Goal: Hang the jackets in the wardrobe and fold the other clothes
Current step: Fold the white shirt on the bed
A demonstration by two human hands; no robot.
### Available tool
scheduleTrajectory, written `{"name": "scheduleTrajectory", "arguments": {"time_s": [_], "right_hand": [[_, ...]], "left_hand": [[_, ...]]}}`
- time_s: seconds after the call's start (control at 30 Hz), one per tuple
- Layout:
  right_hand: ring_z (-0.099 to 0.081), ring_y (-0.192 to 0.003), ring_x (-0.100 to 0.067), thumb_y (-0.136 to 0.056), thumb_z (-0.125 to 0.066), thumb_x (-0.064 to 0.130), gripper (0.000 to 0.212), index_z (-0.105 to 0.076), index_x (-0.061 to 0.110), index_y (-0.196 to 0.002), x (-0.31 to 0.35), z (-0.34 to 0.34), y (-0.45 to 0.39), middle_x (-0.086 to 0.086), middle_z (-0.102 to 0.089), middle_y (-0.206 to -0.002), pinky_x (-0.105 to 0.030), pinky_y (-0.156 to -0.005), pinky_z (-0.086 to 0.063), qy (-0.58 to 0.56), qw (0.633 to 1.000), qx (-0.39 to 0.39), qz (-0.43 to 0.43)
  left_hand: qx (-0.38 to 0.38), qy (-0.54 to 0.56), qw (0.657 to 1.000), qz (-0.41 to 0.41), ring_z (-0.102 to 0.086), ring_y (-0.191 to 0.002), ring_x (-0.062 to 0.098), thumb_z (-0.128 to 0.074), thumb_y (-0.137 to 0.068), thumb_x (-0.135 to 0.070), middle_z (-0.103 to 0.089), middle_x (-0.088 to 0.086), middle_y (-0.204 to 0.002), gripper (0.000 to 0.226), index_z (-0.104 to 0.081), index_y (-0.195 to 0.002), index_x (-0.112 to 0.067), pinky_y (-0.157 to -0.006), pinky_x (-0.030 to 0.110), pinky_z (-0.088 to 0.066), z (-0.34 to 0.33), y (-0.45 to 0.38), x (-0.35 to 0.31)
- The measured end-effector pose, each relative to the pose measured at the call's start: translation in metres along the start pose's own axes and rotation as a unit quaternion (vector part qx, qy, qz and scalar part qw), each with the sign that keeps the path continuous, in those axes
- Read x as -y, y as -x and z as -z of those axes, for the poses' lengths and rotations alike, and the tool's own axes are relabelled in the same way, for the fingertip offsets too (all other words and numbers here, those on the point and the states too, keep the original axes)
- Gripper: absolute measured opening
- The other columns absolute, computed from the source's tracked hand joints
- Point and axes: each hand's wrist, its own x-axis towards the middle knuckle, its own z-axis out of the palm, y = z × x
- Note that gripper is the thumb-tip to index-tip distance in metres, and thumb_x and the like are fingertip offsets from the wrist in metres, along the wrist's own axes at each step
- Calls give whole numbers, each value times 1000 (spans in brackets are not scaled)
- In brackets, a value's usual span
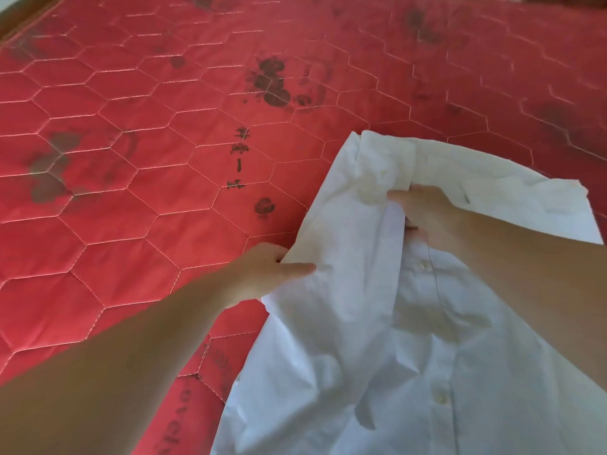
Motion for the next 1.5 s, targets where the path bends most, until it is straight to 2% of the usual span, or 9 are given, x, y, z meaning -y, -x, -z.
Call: {"name": "scheduleTrajectory", "arguments": {"time_s": [0.2,0.3,0.4,0.5,0.67,0.9,1.13,1.33,1.5], "right_hand": [[-69,-74,-23,-93,-51,8,15,-63,13,-86,1,-2,-6,-8,-71,-88,-29,-50,-54,-39,999,-10,-36],[-66,-90,-29,-86,-54,10,16,-62,6,-99,1,-10,-12,-11,-67,-100,-37,-68,-57,121,988,-84,51],[-49,-114,-32,-86,-62,30,49,-47,17,-131,3,-28,-9,-11,-46,-130,-43,-89,-45,382,858,-197,282],[-31,-137,-33,-92,-46,52,59,-34,29,-145,-1,-57,-5,-7,-29,-152,-50,-105,-30,551,753,-74,351],[9,-150,-26,-95,-17,62,68,5,35,-153,-13,-71,-36,1,13,-163,-53,-119,-7,609,756,3,239],[-10,-149,-28,-94,-21,58,71,-21,19,-154,-31,-83,22,-9,-9,-163,-50,-119,-8,495,779,-35,383],[-33,-141,-27,-94,-41,49,59,-42,18,-144,-145,-70,132,-10,-34,-154,-48,-115,-20,443,761,-10,474],[-37,-140,-31,-94,-36,47,58,-46,18,-142,-170,-50,141,-9,-38,-153,-50,-113,-23,534,738,-33,411],[-32,-142,-29,-92,-41,50,60,-41,23,-145,-179,-66,209,-8,-34,-155,-52,-114,-23,468,741,19,481]], "left_hand": [[-42,-54,998,-12,-46,-39,3,-63,-91,-46,-54,-12,-45,38,-72,-65,-19,-42,15,-34,33,8,17],[-31,-31,999,1,-69,-57,16,-62,-92,-45,-71,1,-63,39,-75,-74,-12,-53,23,-54,39,13,33],[-40,-26,999,7,-69,-58,22,-64,-90,-47,-68,4,-61,42,-74,-70,-11,-53,29,-57,38,11,44],[-34,-16,999,1,-69,-61,26,-70,-84,-49,-67,7,-61,41,-75,-69,-11,-57,32,-59,39,8,45],[-12,-24,1000,-6,-57,-46,14,-76,-77,-49,-56,-2,-46,46,-62,-48,-17,-50,23,-47,39,8,49],[-62,-27,997,-21,-41,-37,11,-66,-84,-54,-44,-5,-44,50,-65,-63,-9,-42,19,-38,36,12,48],[133,-167,977,-6,-64,-98,2,-71,-82,-48,-73,-20,-98,20,-76,-97,-35,-94,28,-47,42,61,57],[-34,-176,984,-9,-50,-53,14,-71,-84,-46,-64,-6,-63,27,-74,-71,-22,-50,26,-35,31,73,73],[-203,-92,972,-77,-61,-77,12,-67,-87,-38,-68,-10,-90,28,-58,-107,-23,-62,28,-42,-6,87,89]]}}
